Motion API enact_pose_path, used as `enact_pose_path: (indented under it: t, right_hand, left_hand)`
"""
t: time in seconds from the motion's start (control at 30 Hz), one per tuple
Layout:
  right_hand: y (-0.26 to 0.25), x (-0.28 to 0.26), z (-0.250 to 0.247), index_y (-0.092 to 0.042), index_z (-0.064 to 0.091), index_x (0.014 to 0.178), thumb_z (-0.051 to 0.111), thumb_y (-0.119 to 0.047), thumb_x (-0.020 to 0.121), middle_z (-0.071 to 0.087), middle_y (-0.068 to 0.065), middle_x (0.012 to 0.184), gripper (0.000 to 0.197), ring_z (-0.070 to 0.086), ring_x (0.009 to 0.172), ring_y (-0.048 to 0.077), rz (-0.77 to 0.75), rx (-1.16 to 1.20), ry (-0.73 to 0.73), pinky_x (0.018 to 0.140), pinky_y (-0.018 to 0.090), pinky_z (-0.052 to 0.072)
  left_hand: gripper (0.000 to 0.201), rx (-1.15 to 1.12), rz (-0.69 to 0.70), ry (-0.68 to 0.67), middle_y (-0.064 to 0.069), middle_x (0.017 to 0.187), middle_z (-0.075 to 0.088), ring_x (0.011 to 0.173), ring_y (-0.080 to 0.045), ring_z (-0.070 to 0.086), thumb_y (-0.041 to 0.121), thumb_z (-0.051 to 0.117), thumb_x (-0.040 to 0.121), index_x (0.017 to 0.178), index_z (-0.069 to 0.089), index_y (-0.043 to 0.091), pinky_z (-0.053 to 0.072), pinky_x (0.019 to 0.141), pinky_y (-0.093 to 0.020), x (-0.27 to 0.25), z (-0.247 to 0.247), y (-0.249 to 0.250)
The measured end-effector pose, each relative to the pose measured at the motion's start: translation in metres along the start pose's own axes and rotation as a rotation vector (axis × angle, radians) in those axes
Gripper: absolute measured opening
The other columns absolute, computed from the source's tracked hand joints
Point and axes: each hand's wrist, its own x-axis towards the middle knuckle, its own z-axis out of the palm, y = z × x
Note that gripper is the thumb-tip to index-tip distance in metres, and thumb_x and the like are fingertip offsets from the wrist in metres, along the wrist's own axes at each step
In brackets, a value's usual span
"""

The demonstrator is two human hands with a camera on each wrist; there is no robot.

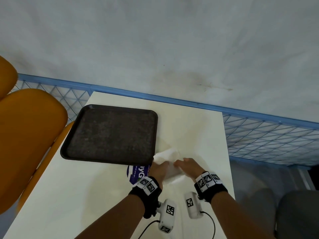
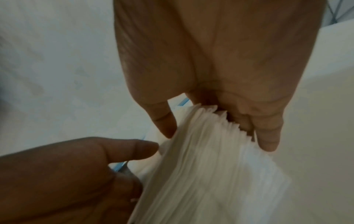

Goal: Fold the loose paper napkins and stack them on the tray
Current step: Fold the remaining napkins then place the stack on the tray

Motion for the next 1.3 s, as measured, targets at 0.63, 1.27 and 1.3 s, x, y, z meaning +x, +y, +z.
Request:
enact_pose_path:
  t: [0.63,1.27,1.3]
  right_hand:
    - [0.023,-0.075,0.04,-0.007,0.052,0.128,0.072,-0.041,0.083,0.056,0.011,0.129,0.059,0.051,0.115,0.028,0.153,0.436,0.057,0.095,0.039,0.039]
    - [0.052,-0.088,0.075,-0.001,0.062,0.121,0.088,-0.034,0.049,0.07,0.024,0.111,0.084,0.071,0.097,0.039,0.071,0.507,-0.042,0.07,0.043,0.059]
    - [0.049,-0.093,0.073,-0.003,0.062,0.124,0.088,-0.032,0.056,0.071,0.023,0.112,0.078,0.071,0.097,0.039,0.048,0.518,-0.066,0.072,0.045,0.06]
  left_hand:
    - [0.052,0.008,0.05,-0.09,-0.008,0.109,0.074,0.102,-0.025,0.067,0.032,0.076,0.064,0.111,0.068,0.012,0.054,0.084,-0.037,-0.024,-0.026,-0.045]
    - [0.041,-0.008,0.088,-0.23,0.003,0.108,0.075,0.109,-0.021,0.064,0.023,0.078,0.074,0.114,0.07,0.025,0.049,0.095,-0.036,-0.052,-0.079,-0.08]
    - [0.049,-0.024,0.07,-0.247,0.006,0.115,0.073,0.117,-0.021,0.06,0.036,0.081,0.071,0.118,0.067,0.031,0.044,0.104,-0.039,-0.055,-0.085,-0.08]
